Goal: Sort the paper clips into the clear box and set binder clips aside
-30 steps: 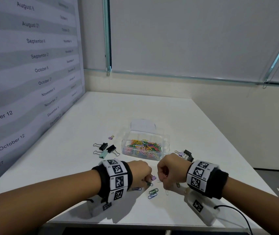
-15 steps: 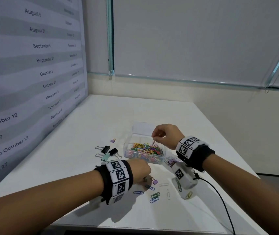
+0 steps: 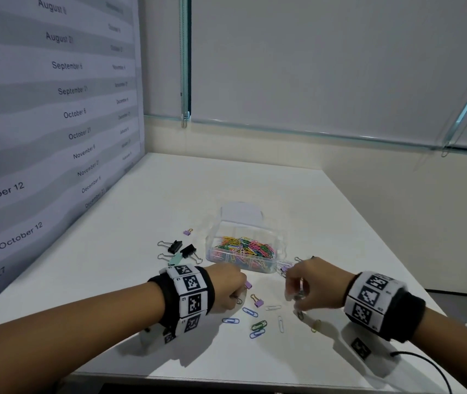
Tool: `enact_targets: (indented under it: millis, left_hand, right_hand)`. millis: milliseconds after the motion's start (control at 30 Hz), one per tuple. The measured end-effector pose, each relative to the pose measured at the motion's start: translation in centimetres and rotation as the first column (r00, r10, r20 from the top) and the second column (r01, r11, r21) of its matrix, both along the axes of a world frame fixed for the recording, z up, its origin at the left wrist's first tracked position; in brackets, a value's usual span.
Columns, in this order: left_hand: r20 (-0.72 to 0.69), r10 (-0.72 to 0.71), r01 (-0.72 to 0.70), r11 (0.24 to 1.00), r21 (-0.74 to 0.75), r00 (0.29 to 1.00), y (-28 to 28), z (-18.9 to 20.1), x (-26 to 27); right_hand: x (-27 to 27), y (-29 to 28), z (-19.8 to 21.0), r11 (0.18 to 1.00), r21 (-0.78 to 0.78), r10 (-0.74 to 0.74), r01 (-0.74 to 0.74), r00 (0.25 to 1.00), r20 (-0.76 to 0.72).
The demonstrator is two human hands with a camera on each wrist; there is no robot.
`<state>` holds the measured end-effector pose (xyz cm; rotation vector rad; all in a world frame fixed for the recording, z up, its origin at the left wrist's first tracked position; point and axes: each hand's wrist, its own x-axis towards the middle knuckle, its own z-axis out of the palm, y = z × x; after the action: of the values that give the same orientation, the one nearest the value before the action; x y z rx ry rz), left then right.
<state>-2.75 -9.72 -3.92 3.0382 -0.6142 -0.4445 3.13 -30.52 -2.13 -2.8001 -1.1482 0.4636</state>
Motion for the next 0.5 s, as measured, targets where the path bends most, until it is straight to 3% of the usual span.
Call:
enact_targets:
  millis: [200, 500]
  left_hand:
    - [0.034, 0.050, -0.047, 0.995, -0.083, 0.998, -0.1, 0.0, -0.4]
    - [-0.015, 0.058, -0.059, 0.991, -0.121, 0.998, 0.7, -0.3, 0.8]
  right_hand:
    - [0.0, -0.9, -1.4, 0.996, -0.066, -0.063, 0.065, 0.998, 0.019]
    - [0.3, 0.2, -1.4, 0.996, -0.023, -0.093, 0.091, 0.991, -0.099]
